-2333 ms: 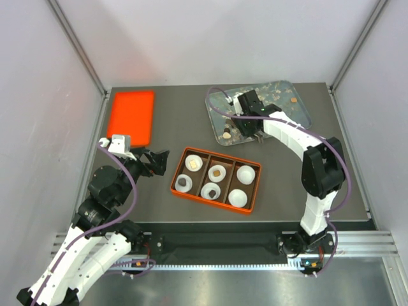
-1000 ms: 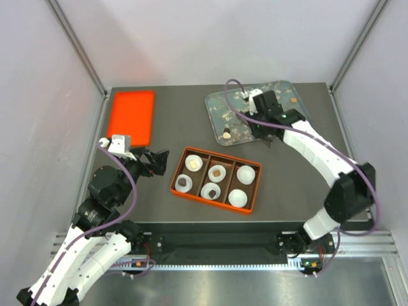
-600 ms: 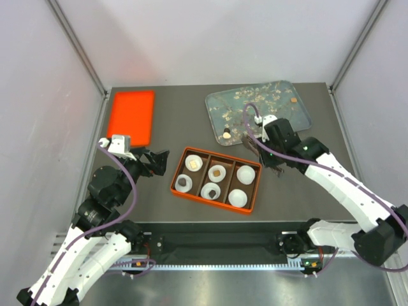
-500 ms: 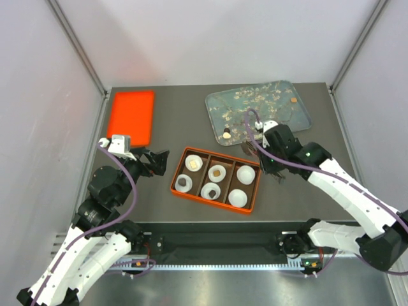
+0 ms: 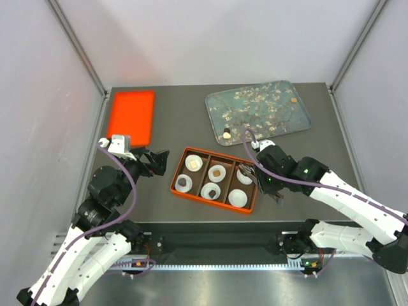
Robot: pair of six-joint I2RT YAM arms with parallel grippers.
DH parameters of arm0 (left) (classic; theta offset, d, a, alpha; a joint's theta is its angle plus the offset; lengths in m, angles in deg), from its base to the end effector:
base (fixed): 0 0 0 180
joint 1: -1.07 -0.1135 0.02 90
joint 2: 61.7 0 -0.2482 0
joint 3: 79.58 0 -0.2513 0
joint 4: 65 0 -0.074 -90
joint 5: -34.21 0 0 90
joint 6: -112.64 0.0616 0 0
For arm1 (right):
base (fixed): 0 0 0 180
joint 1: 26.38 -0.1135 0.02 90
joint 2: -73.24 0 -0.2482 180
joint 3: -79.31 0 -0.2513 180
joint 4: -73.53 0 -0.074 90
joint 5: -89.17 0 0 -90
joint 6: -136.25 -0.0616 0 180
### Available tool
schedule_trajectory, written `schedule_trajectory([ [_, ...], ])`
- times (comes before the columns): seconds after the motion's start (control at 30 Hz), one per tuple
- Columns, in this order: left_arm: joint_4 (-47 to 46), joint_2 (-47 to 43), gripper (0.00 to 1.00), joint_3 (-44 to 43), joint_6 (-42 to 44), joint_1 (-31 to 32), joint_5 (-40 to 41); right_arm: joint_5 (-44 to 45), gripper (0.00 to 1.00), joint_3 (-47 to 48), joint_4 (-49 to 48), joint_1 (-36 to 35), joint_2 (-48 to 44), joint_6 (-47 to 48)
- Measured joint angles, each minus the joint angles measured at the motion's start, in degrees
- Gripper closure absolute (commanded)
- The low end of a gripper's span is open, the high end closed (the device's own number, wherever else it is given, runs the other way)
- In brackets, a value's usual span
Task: Pack the chocolate
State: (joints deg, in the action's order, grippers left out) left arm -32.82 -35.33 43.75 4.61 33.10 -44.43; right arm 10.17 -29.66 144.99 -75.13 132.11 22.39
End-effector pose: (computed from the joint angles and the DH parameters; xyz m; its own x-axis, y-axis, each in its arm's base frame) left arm 0.1327 -0.0687 0.3461 -0.1357 -0.2730 -0.9524 0.3271 0.8950 -0.3032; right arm 0.1447 0.1471 0.2633 -0.7910 -0.2998 -0.5333 -0.3869 0.9204 0.0565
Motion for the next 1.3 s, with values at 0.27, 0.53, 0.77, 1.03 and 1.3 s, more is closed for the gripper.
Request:
schedule_trajectory([
  [0.27, 0.00, 0.00, 0.01, 0.00, 0.00, 0.00, 0.00, 1.73, 0.71, -1.01, 0.50, -1.92, 0.04, -2.36],
  [0.53, 0.00, 0.00, 0.01, 0.00, 0.00, 0.00, 0.00, 2.47, 0.69, -1.73, 0.79, -2.14, 0.07, -2.97],
  [0.77, 0.00, 0.00, 0.01, 0.00, 0.00, 0.00, 0.00, 2.69, 0.68, -1.73, 0.79, -2.23, 0.72, -2.95],
  [1.03, 0.00, 0.02, 0.01, 0.00, 0.00, 0.00, -0.02, 2.93, 0.67, -1.73, 0.76, -2.99, 2.19, -2.97],
  [1.3, 0.00, 0.02, 0.01, 0.00, 0.00, 0.00, -0.04, 4.39, 0.65, -1.73, 0.76, -3.30, 3.56, -2.93],
])
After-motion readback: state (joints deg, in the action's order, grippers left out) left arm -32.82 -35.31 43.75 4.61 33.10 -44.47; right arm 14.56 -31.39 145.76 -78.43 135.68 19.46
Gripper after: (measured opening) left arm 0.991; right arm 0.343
